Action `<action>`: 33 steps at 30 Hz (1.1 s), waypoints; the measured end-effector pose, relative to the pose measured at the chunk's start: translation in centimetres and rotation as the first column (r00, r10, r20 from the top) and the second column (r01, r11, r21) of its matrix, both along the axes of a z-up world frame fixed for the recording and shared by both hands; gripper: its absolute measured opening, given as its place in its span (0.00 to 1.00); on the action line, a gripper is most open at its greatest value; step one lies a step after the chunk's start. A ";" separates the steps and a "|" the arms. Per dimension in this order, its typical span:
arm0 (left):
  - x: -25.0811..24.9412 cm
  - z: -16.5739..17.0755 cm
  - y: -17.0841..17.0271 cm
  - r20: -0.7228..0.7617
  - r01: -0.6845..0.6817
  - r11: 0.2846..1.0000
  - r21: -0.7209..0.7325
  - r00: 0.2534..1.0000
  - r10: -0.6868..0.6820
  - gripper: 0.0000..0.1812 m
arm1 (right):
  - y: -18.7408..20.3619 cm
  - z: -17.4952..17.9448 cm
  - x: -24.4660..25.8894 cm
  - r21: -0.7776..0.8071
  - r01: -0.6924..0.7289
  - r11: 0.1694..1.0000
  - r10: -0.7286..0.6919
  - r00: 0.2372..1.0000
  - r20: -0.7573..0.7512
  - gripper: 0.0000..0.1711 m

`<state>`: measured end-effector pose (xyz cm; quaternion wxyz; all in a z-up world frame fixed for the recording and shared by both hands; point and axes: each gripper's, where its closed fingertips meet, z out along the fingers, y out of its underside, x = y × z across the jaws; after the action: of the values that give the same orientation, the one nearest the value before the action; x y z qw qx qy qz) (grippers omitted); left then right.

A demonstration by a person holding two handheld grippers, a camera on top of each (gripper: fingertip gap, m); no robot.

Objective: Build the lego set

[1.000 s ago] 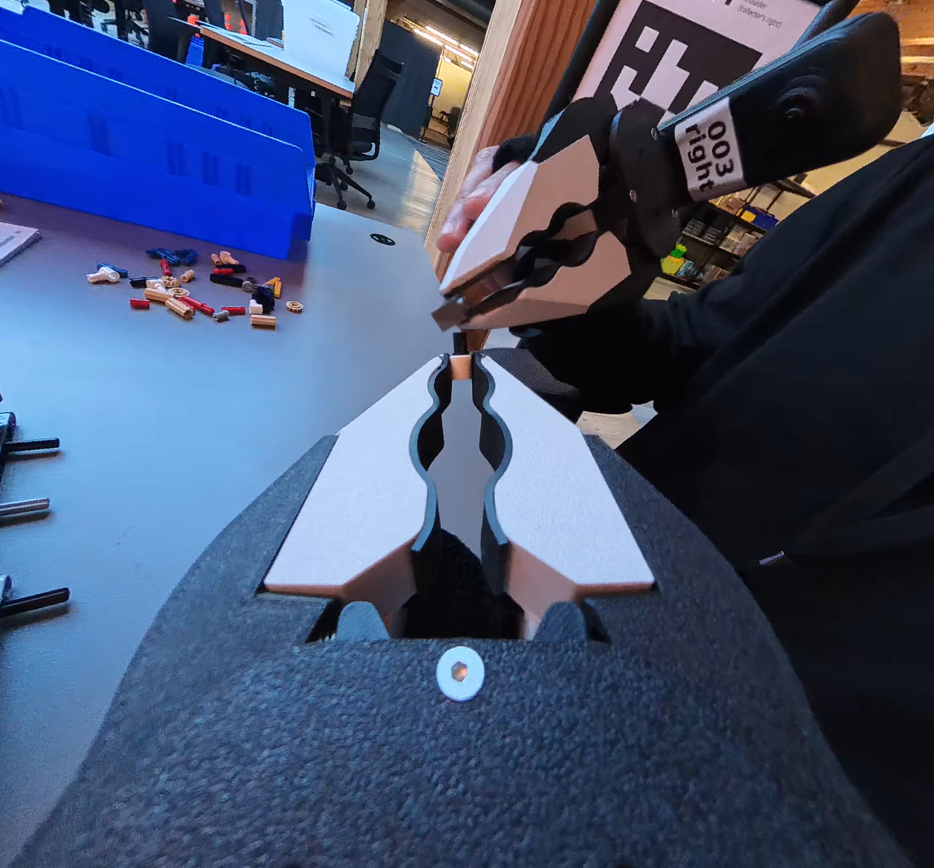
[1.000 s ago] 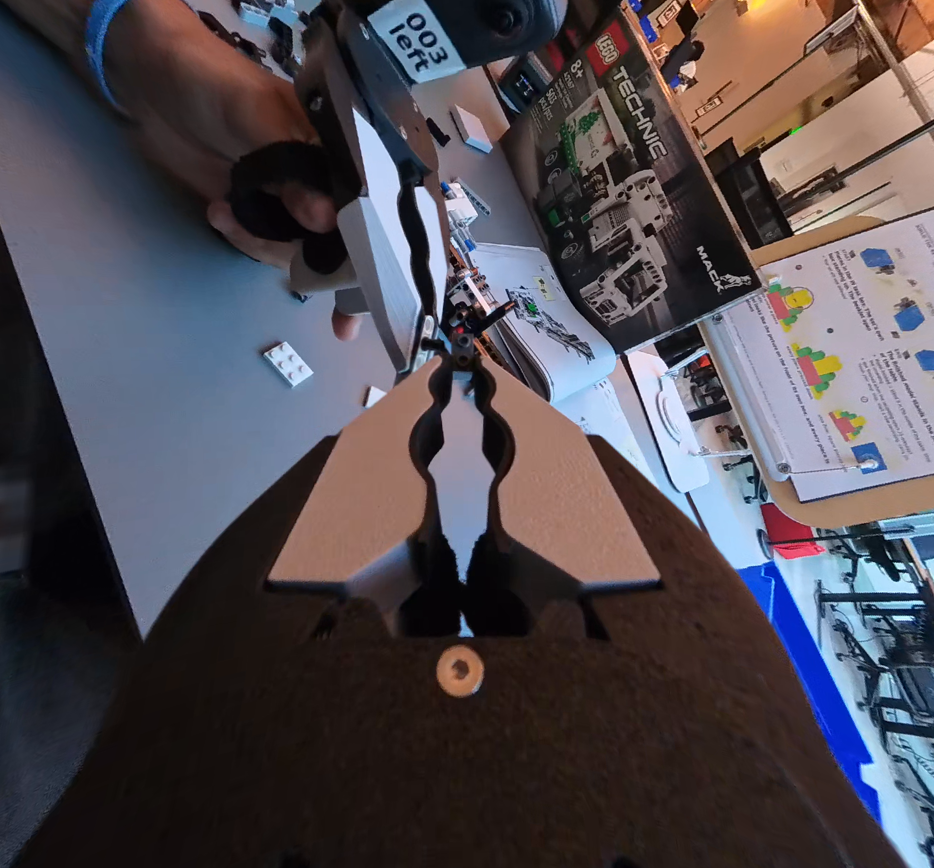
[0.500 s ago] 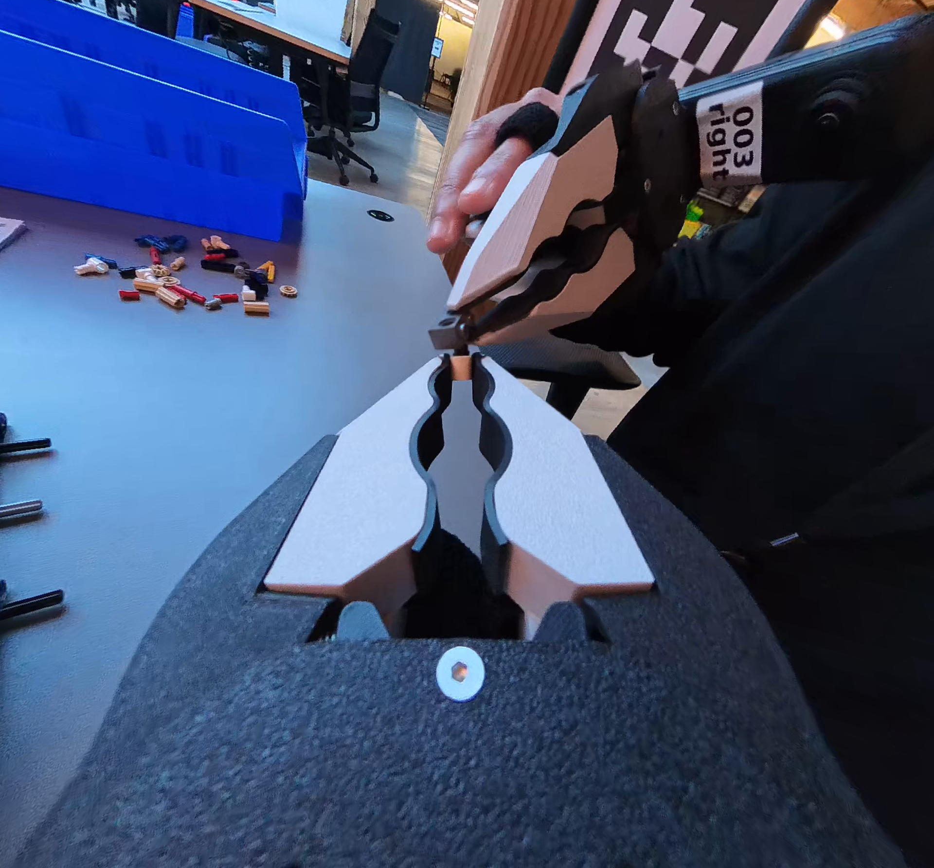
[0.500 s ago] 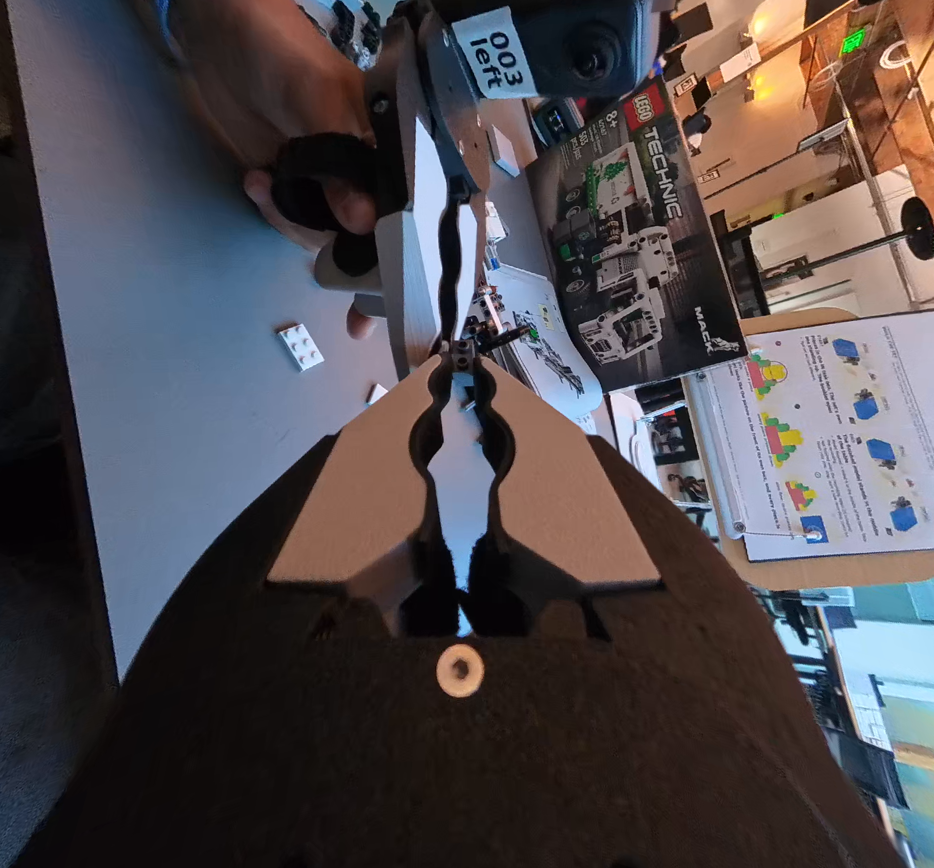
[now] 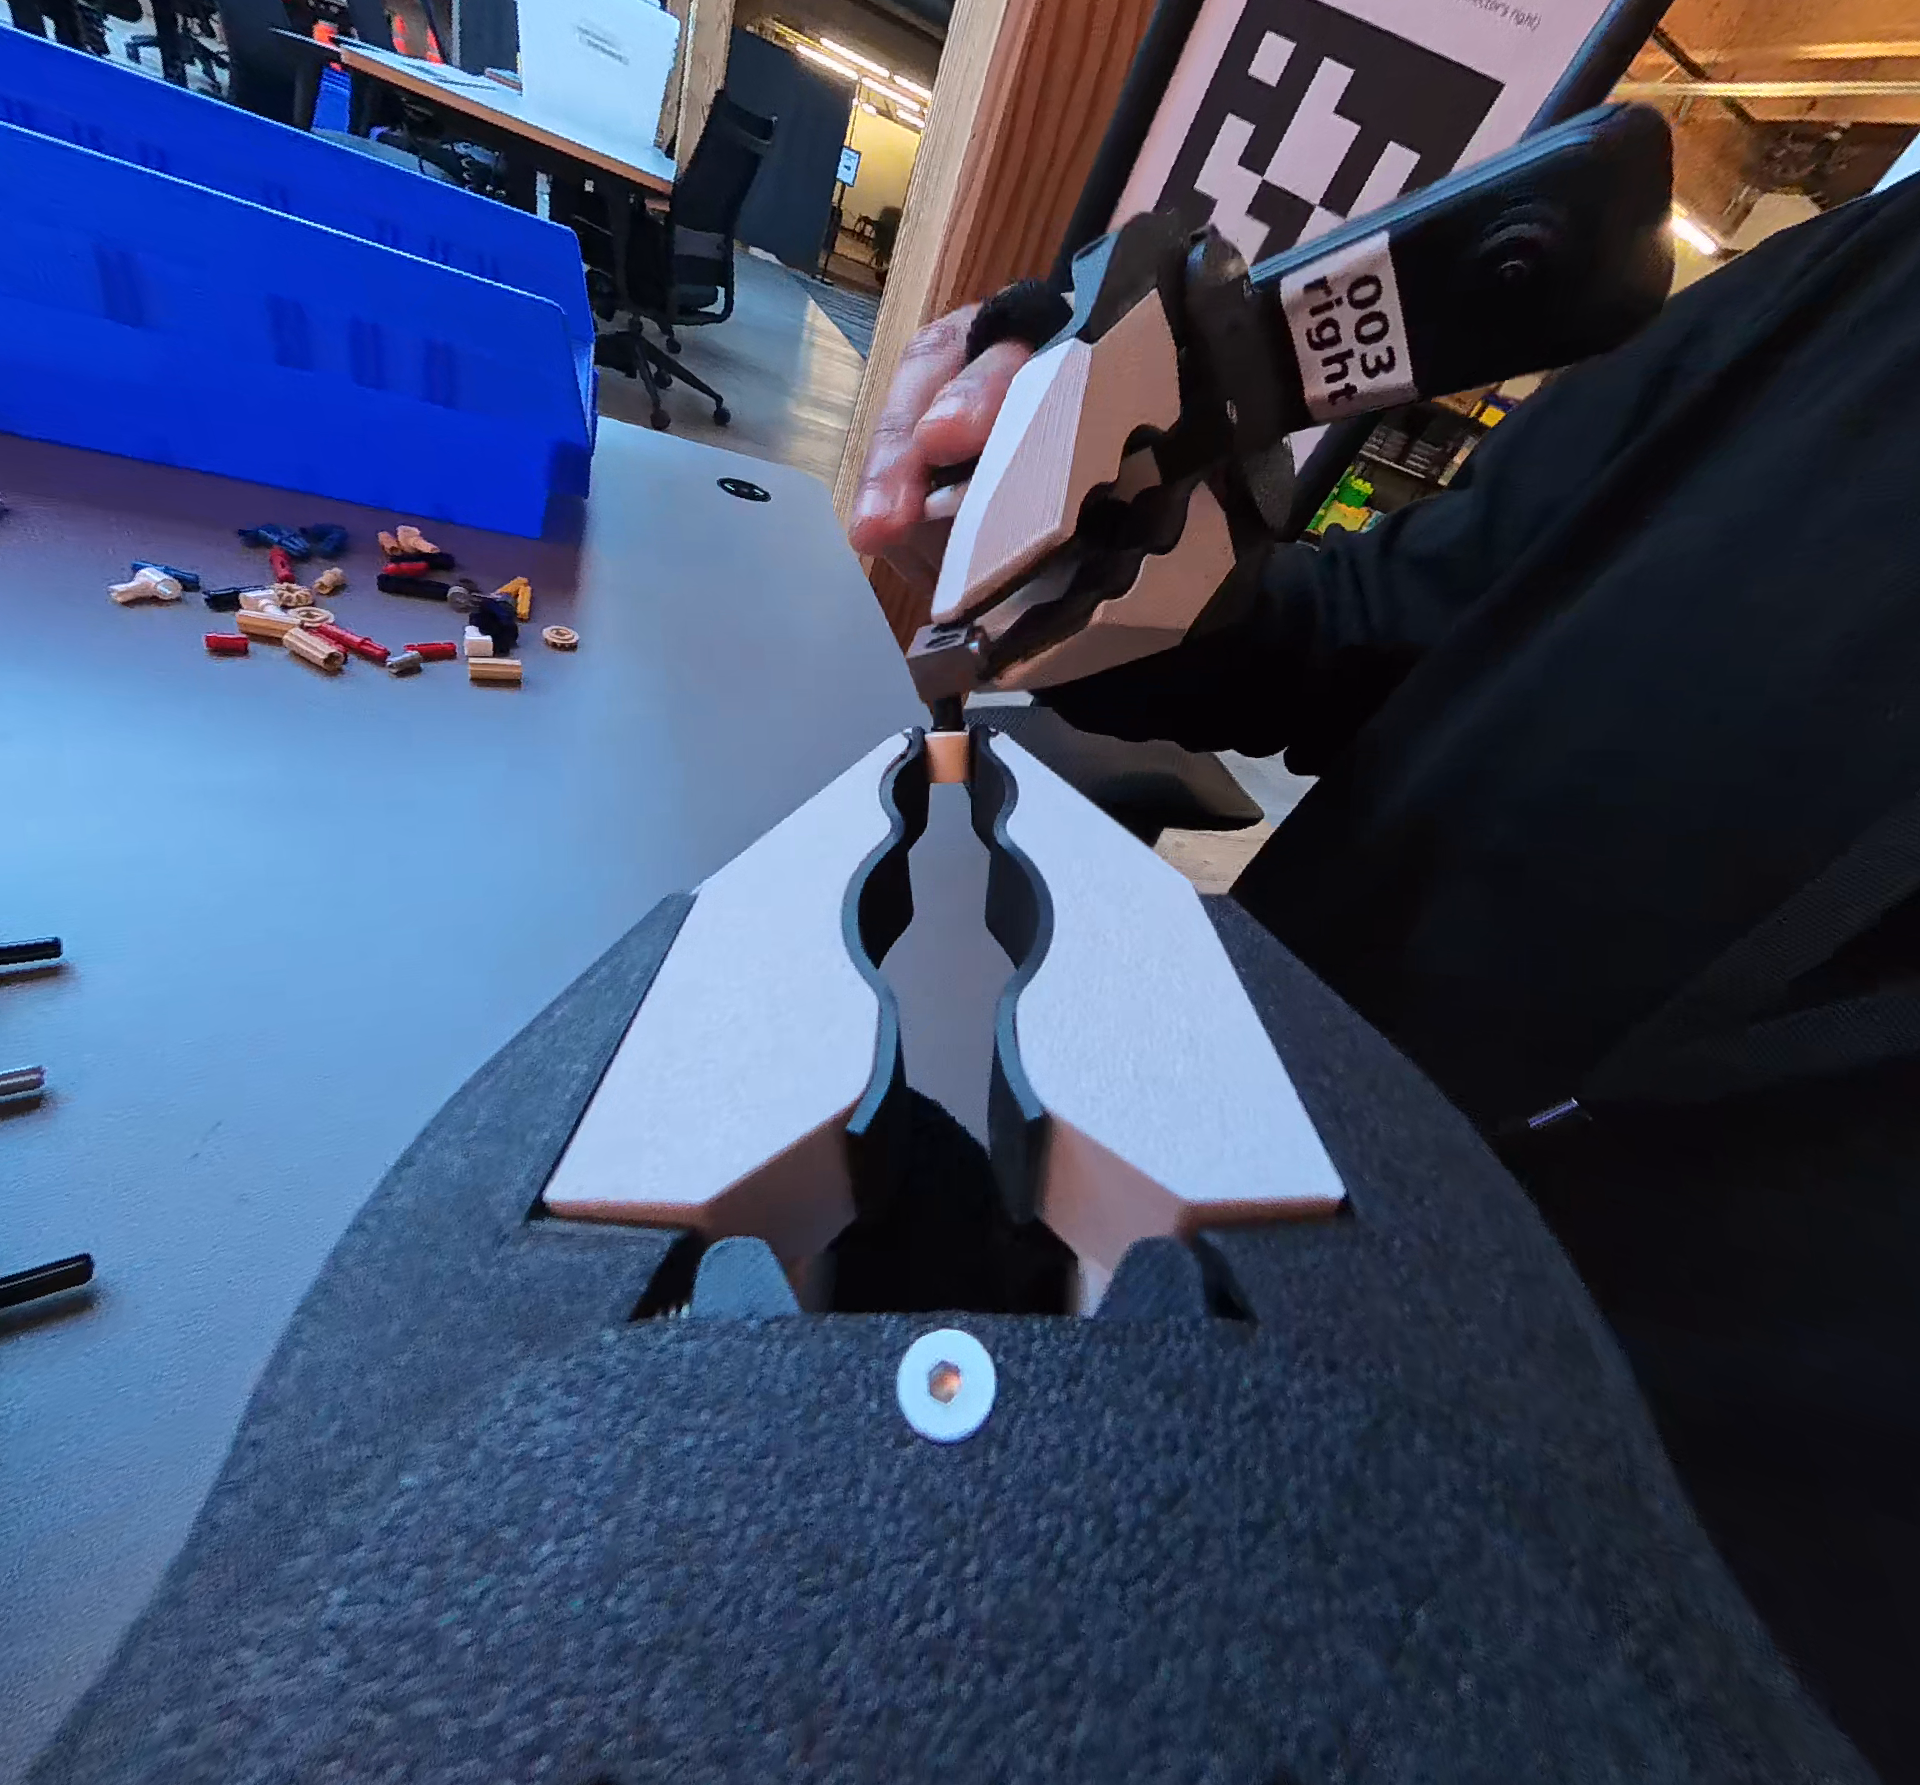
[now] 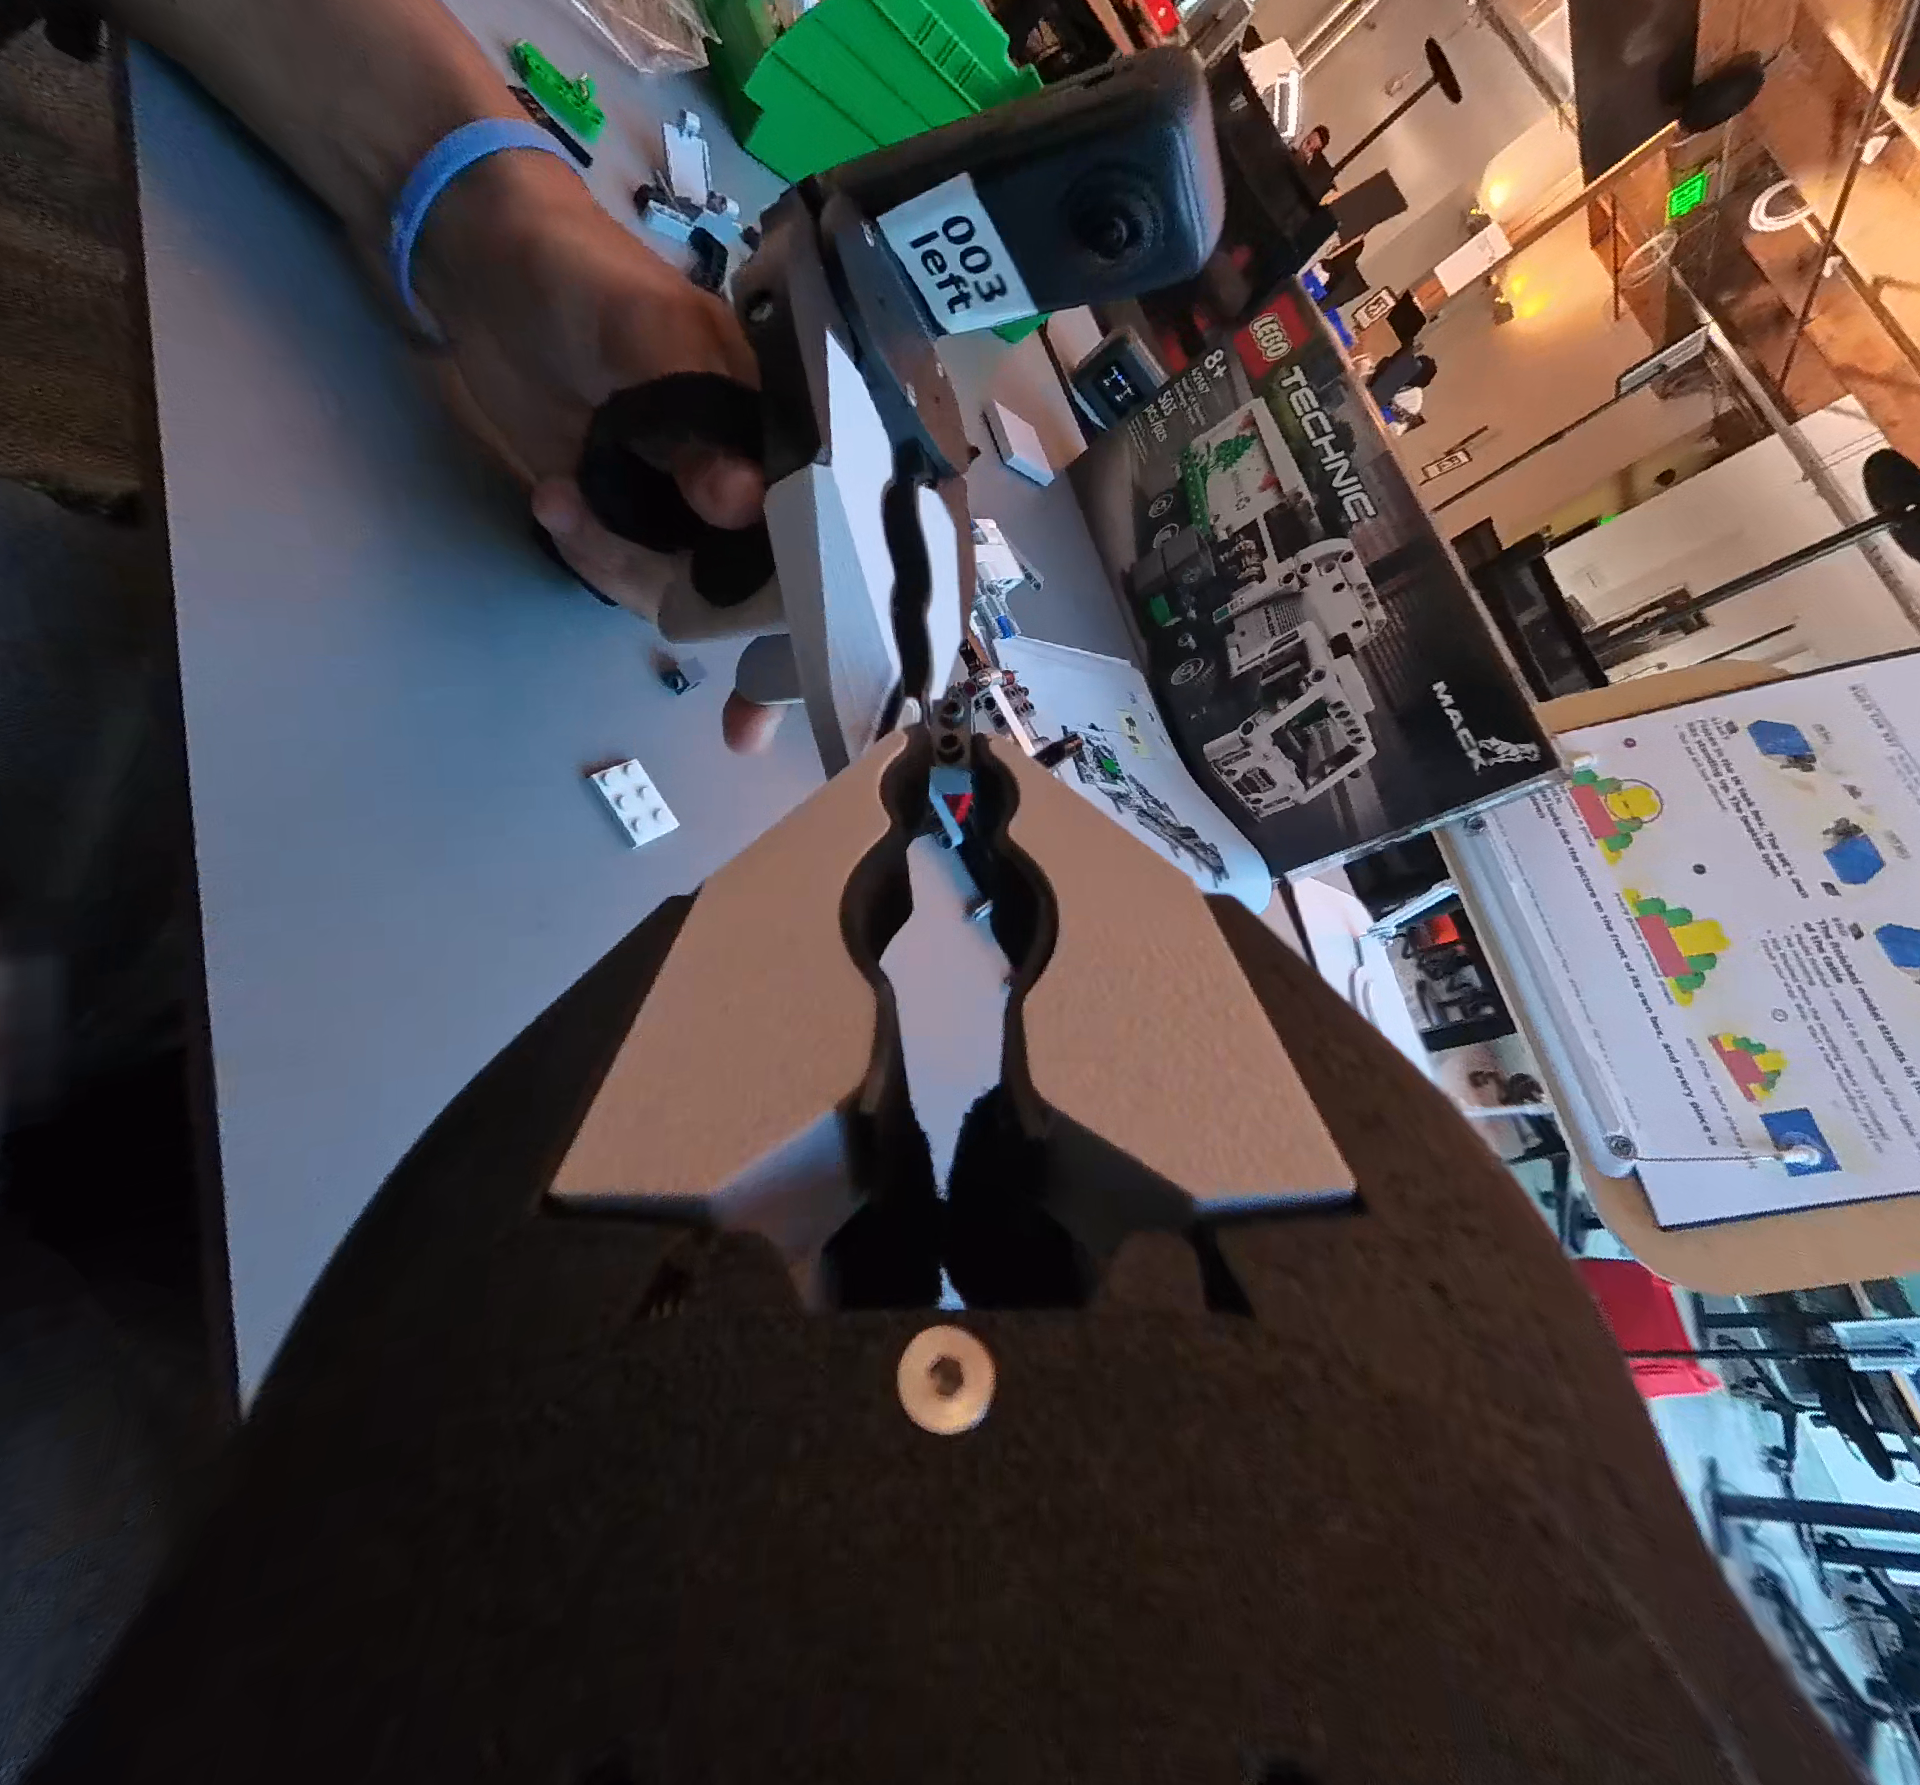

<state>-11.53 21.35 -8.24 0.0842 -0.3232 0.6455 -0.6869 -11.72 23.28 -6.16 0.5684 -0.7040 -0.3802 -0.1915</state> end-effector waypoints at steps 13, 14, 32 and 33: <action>-0.2 -0.3 -0.5 0.002 0.011 1.000 0.029 1.000 -0.011 0.04 | -0.3 -0.7 -0.4 -0.008 -0.036 0.999 0.036 0.999 0.011 0.05; -0.2 -0.4 -0.5 0.000 0.014 0.999 0.029 1.000 -0.014 0.04 | -0.3 -0.8 -0.4 -0.010 -0.041 0.999 0.041 0.999 0.010 0.05; -0.3 -0.8 -0.8 -0.015 0.027 0.998 0.056 1.000 -0.027 0.04 | -1.1 -1.4 -0.5 -0.104 -0.121 0.987 0.120 0.993 -0.019 0.08; -0.3 -0.8 -0.8 -0.015 0.027 0.998 0.053 1.000 -0.026 0.04 | -1.1 -1.4 -0.4 -0.107 -0.123 0.987 0.123 0.992 -0.010 0.08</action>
<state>-11.82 20.54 -9.01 0.0788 -0.3173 0.6682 -0.6683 -12.14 22.17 -7.52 0.5410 -0.7092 -0.4317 -0.1341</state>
